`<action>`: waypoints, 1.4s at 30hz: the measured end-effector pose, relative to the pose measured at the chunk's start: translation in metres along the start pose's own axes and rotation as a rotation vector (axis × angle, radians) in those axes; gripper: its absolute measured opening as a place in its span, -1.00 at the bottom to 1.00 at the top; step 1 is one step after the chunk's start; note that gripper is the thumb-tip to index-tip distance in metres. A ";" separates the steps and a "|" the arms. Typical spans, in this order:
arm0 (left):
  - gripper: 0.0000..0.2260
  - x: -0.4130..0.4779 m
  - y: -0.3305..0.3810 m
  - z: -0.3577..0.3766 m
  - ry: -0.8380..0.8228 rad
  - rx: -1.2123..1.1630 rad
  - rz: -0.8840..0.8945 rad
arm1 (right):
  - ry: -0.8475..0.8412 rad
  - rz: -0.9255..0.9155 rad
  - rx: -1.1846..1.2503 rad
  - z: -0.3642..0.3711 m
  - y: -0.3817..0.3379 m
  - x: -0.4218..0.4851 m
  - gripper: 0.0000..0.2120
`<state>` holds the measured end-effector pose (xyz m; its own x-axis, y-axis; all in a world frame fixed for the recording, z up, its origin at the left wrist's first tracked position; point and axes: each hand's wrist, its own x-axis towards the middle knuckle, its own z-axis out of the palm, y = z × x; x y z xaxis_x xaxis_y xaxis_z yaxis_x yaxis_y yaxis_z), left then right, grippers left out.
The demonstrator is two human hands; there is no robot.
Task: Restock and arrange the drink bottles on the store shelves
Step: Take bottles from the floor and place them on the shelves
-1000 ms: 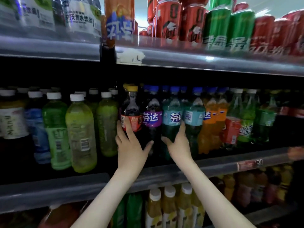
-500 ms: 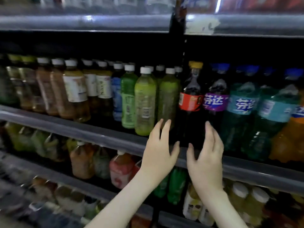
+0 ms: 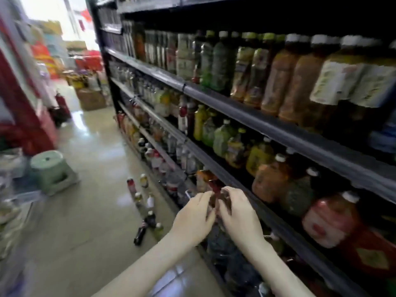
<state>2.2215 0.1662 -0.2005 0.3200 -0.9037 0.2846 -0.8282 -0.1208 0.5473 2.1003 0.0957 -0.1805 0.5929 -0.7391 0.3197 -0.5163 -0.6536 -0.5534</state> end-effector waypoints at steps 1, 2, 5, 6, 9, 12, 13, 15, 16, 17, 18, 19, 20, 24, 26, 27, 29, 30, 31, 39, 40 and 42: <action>-0.62 -0.007 -0.034 -0.008 -0.031 0.024 -0.058 | -0.057 -0.010 0.007 0.029 -0.011 0.011 -0.66; -0.63 -0.014 -0.065 -0.015 -0.055 0.045 -0.116 | -0.115 -0.012 0.013 0.057 -0.022 0.021 -0.65; -0.65 -0.030 -0.146 -0.032 -0.108 0.089 -0.281 | -0.268 0.022 0.050 0.128 -0.042 0.047 -0.67; -0.67 -0.032 -0.168 -0.037 -0.114 0.097 -0.326 | -0.310 0.041 0.050 0.147 -0.045 0.056 -0.67; -0.74 -0.029 -0.228 -0.047 -0.145 0.093 -0.440 | -0.412 0.114 0.050 0.195 -0.044 0.088 -0.67; -0.76 -0.012 -0.290 -0.044 -0.150 0.052 -0.540 | -0.476 0.181 0.038 0.241 -0.030 0.129 -0.65; -0.76 -0.004 -0.310 -0.041 -0.156 0.036 -0.576 | -0.496 0.200 0.029 0.258 -0.023 0.145 -0.64; -0.75 0.017 -0.351 -0.033 -0.173 0.028 -0.647 | -0.532 0.245 0.019 0.294 -0.012 0.180 -0.62; -0.75 0.029 -0.372 -0.028 -0.188 0.031 -0.678 | -0.552 0.265 0.024 0.315 -0.005 0.199 -0.59; -0.75 0.042 -0.392 -0.024 -0.205 0.044 -0.699 | -0.577 0.285 0.033 0.337 0.001 0.219 -0.56; -0.76 0.056 -0.413 -0.020 -0.219 0.062 -0.716 | -0.598 0.306 0.041 0.358 0.006 0.239 -0.53; -0.75 0.070 -0.432 -0.018 -0.234 0.076 -0.747 | -0.629 0.333 0.047 0.378 0.010 0.259 -0.50; -0.74 0.084 -0.452 -0.016 -0.245 0.075 -0.787 | -0.661 0.361 0.058 0.397 0.012 0.277 -0.48; -0.65 0.132 -0.540 0.000 -0.256 0.056 -0.924 | -0.734 0.388 0.041 0.479 0.019 0.336 -0.43; -0.64 0.142 -0.579 0.019 -0.272 0.008 -0.975 | -0.765 0.377 0.029 0.525 0.023 0.345 -0.44; -0.64 0.144 -0.601 0.035 -0.270 -0.031 -1.005 | -0.790 0.389 0.028 0.552 0.028 0.345 -0.45; -0.63 0.140 -0.650 0.075 -0.247 -0.114 -1.082 | -0.843 0.414 0.033 0.614 0.044 0.335 -0.47; -0.62 0.135 -0.676 0.100 -0.241 -0.148 -1.113 | -0.871 0.440 0.038 0.648 0.054 0.327 -0.47; -0.61 0.128 -0.702 0.126 -0.240 -0.174 -1.142 | -0.903 0.476 0.037 0.686 0.066 0.317 -0.47; -0.48 0.034 -0.898 0.313 -0.397 -0.128 -1.151 | -0.971 0.680 -0.043 1.013 0.174 0.216 -0.16; -0.46 0.020 -0.915 0.328 -0.436 -0.087 -1.106 | -0.972 0.651 -0.107 1.050 0.186 0.209 -0.11; -0.44 -0.006 -0.940 0.352 -0.520 -0.014 -1.011 | -0.918 0.651 -0.197 1.113 0.206 0.199 -0.07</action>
<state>2.8360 0.1406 -0.9943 0.6059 -0.4563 -0.6517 -0.2931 -0.8896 0.3504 2.7995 -0.0044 -1.0867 0.3634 -0.6015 -0.7114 -0.9309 -0.2643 -0.2520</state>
